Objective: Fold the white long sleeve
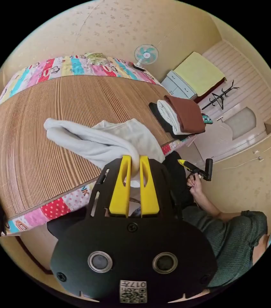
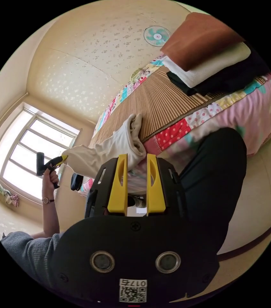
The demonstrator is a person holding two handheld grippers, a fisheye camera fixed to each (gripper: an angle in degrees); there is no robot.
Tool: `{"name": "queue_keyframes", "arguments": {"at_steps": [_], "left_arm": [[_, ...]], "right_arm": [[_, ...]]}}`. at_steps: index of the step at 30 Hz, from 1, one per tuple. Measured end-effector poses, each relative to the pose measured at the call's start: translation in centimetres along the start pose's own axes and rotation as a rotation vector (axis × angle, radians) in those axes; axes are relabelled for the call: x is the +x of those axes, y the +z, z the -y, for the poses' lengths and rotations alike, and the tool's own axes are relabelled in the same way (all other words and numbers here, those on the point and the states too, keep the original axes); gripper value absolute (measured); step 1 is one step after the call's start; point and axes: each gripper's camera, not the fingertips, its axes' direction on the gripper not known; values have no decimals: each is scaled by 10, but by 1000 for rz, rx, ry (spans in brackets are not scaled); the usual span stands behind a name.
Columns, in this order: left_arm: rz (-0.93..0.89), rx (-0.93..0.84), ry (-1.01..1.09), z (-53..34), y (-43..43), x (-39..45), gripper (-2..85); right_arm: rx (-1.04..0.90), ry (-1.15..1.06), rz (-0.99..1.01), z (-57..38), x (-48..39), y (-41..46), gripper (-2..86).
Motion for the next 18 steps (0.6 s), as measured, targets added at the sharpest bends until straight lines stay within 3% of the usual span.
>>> {"name": "queue_keyframes", "arguments": {"at_steps": [5, 8, 11, 15, 18], "left_arm": [[-37, -56, 172, 35, 103, 99, 66], [-201, -60, 229, 15, 140, 115, 135], [-325, -34, 206, -14, 144, 92, 161], [-615, 129, 153, -50, 111, 27, 82], [-494, 259, -69, -80, 96, -28, 109]], "right_arm": [[39, 67, 33, 2, 26, -16, 93], [43, 61, 20, 0, 32, -24, 99], [18, 57, 21, -2, 44, -26, 109], [-31, 72, 51, -1, 60, -18, 123], [-53, 73, 95, 0, 62, -7, 135]]}}
